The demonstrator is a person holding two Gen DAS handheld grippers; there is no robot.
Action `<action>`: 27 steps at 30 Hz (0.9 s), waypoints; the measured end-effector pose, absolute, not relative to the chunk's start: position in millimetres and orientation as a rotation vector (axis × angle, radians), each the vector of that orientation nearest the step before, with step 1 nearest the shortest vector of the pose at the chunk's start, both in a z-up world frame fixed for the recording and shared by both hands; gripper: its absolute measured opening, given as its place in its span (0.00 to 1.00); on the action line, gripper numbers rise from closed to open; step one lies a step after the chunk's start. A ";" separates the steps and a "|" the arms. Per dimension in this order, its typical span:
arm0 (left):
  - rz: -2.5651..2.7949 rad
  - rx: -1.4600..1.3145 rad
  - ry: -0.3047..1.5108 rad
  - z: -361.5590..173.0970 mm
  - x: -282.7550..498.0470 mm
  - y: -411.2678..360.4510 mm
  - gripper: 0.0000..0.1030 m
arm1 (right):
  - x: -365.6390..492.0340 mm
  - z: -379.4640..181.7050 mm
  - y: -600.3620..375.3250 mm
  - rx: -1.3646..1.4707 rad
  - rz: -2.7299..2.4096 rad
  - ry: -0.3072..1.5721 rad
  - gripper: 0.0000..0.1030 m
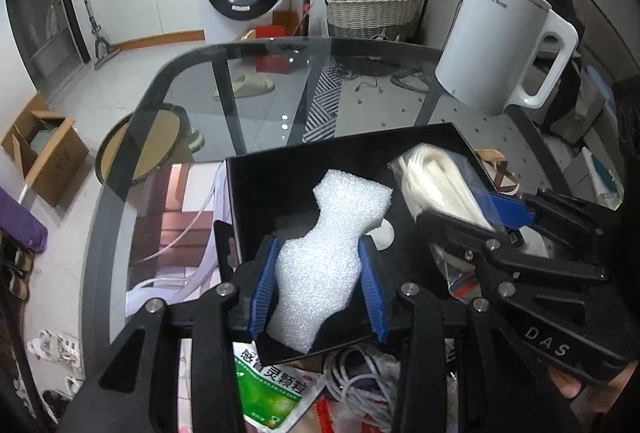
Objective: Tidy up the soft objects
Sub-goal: 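Lower foam and rope bag into the black box and open both grippers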
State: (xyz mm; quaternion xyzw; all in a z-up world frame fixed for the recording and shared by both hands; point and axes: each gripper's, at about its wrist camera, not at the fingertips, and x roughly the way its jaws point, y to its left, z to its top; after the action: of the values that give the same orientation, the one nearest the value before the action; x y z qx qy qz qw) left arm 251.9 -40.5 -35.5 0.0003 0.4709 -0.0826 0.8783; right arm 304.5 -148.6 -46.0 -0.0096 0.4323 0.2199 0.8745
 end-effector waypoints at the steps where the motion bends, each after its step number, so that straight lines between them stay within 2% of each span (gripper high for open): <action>1: -0.172 0.001 0.984 -35.3 251.3 -40.3 0.38 | 305.0 -50.1 -148.4 -0.024 0.452 0.920 0.36; 7: -0.163 0.019 0.990 -34.3 249.5 -39.1 0.39 | 303.0 -56.8 -148.9 -0.036 0.434 0.962 0.36; 11: -0.173 -0.021 0.987 -31.0 248.9 -31.8 0.42 | 304.4 -53.6 -147.6 -0.029 0.433 0.972 0.40; 14: -0.188 -0.036 0.970 -25.2 246.8 -28.2 0.50 | 303.1 -49.7 -150.7 -0.021 0.429 0.972 0.42; 16: -0.192 -0.038 0.952 -19.7 242.7 -26.8 0.61 | 302.5 -48.0 -152.2 -0.015 0.429 0.971 0.42; 20: -0.182 -0.031 0.895 -3.1 232.4 -19.1 0.64 | 298.6 -41.7 -156.1 -0.007 0.433 0.961 0.42; 24: -0.166 -0.066 0.868 8.6 221.9 0.5 0.75 | 286.0 -23.6 -157.4 -0.021 0.438 0.925 0.43; 27: -0.141 -0.101 0.883 6.0 216.4 16.5 0.76 | 270.4 -8.1 -158.2 -0.046 0.452 0.893 0.51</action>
State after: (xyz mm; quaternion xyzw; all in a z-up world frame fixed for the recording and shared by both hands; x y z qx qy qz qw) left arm 216.4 16.5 6.0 -0.0490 0.4267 -0.0681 0.9005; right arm 270.4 -158.2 -8.1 -0.0222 0.4280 0.2167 0.8771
